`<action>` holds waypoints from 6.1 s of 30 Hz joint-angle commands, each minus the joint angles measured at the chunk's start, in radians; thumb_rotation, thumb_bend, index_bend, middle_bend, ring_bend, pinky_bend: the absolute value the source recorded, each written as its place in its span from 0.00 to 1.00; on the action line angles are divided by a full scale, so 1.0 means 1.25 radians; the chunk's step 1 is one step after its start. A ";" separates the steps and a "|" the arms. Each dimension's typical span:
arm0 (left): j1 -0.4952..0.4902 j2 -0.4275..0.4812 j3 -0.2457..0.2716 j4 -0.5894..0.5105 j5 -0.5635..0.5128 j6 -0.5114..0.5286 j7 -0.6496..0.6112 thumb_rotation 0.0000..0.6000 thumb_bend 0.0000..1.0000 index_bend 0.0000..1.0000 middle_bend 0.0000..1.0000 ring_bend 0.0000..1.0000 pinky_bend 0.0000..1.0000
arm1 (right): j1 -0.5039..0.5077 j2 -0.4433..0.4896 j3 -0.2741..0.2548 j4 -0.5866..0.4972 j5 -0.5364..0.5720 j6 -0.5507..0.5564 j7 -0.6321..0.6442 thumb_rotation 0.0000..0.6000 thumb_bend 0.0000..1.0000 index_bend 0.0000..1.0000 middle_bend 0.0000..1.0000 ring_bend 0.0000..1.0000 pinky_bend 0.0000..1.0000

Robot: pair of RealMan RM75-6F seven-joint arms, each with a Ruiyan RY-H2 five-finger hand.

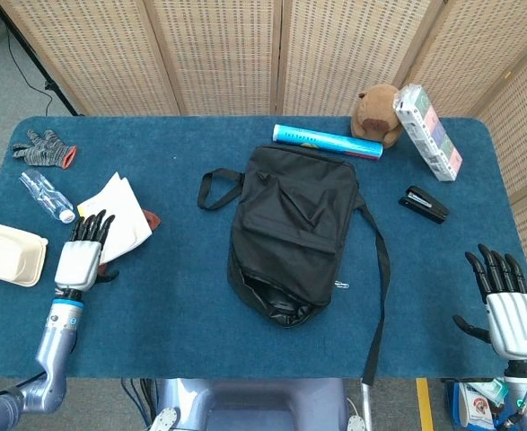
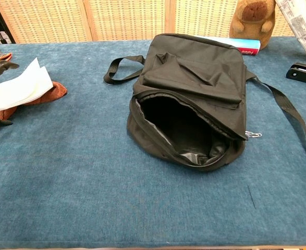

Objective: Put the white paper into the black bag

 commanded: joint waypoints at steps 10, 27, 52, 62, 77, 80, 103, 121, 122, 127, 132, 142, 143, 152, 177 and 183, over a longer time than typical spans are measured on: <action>-0.052 -0.070 -0.025 0.095 -0.015 -0.017 -0.009 1.00 0.02 0.00 0.00 0.00 0.00 | 0.001 0.002 0.001 0.001 0.005 -0.004 0.006 1.00 0.00 0.00 0.00 0.00 0.00; -0.075 -0.142 -0.041 0.243 -0.021 0.029 -0.044 1.00 0.35 0.23 0.08 0.15 0.39 | 0.004 0.003 -0.006 0.000 0.002 -0.014 0.005 1.00 0.00 0.00 0.00 0.00 0.00; -0.086 -0.200 0.026 0.514 0.104 0.190 -0.282 1.00 0.57 0.79 0.59 0.59 0.70 | 0.057 0.049 -0.015 -0.085 -0.010 -0.108 0.068 1.00 0.00 0.00 0.00 0.00 0.00; -0.117 -0.182 0.018 0.518 0.121 0.256 -0.291 1.00 0.57 0.80 0.59 0.60 0.70 | 0.154 0.085 0.017 -0.187 0.007 -0.238 0.113 1.00 0.00 0.00 0.00 0.00 0.00; -0.196 -0.135 0.005 0.477 0.153 0.319 -0.224 1.00 0.57 0.80 0.59 0.60 0.70 | 0.290 -0.109 0.059 -0.229 0.114 -0.381 0.005 1.00 0.00 0.00 0.00 0.00 0.00; -0.209 -0.125 0.001 0.465 0.154 0.322 -0.214 1.00 0.57 0.80 0.59 0.60 0.70 | 0.296 -0.137 0.063 -0.254 0.149 -0.378 -0.022 1.00 0.00 0.00 0.00 0.00 0.00; -0.258 -0.015 -0.012 0.267 0.196 0.385 -0.104 1.00 0.57 0.80 0.59 0.60 0.70 | 0.386 -0.374 0.120 -0.139 0.365 -0.391 -0.150 1.00 0.00 0.00 0.00 0.00 0.00; -0.257 0.063 -0.013 0.118 0.221 0.383 -0.025 1.00 0.56 0.80 0.59 0.60 0.70 | 0.405 -0.451 0.131 -0.019 0.413 -0.352 -0.164 1.00 0.21 0.27 0.27 0.23 0.44; -0.256 0.063 -0.013 0.116 0.222 0.384 -0.025 1.00 0.56 0.80 0.59 0.60 0.70 | 0.405 -0.454 0.132 -0.013 0.411 -0.348 -0.164 1.00 0.28 0.30 0.30 0.27 0.48; -0.250 0.065 -0.009 0.115 0.229 0.391 -0.027 1.00 0.56 0.80 0.59 0.60 0.70 | 0.401 -0.462 0.138 0.009 0.402 -0.333 -0.144 1.00 0.75 0.50 0.51 0.50 0.69; -0.234 0.063 0.008 0.124 0.251 0.418 -0.057 1.00 0.56 0.80 0.59 0.60 0.70 | 0.395 -0.452 0.143 0.018 0.378 -0.323 -0.116 1.00 0.85 0.56 0.56 0.55 0.73; -0.209 0.043 0.082 0.154 0.360 0.516 -0.182 1.00 0.56 0.80 0.59 0.60 0.70 | 0.413 -0.354 0.181 -0.024 0.357 -0.346 -0.119 1.00 0.85 0.57 0.57 0.56 0.73; -0.207 0.037 0.087 0.156 0.369 0.525 -0.187 1.00 0.56 0.80 0.59 0.60 0.70 | 0.416 -0.345 0.185 -0.029 0.357 -0.348 -0.123 1.00 0.85 0.57 0.57 0.56 0.73; -0.216 -0.029 0.156 0.204 0.484 0.580 -0.223 1.00 0.56 0.80 0.59 0.60 0.70 | 0.463 -0.296 0.205 -0.007 0.356 -0.398 -0.147 1.00 0.84 0.57 0.57 0.56 0.73; -0.376 -0.315 0.133 0.485 0.515 0.553 -0.267 1.00 0.56 0.80 0.59 0.59 0.70 | 0.541 -0.240 0.241 -0.035 0.542 -0.493 -0.169 1.00 0.84 0.58 0.59 0.57 0.73; -0.423 -0.388 0.121 0.589 0.473 0.486 -0.289 1.00 0.56 0.80 0.59 0.59 0.70 | 0.548 -0.232 0.233 -0.054 0.538 -0.471 -0.174 1.00 0.84 0.59 0.59 0.57 0.71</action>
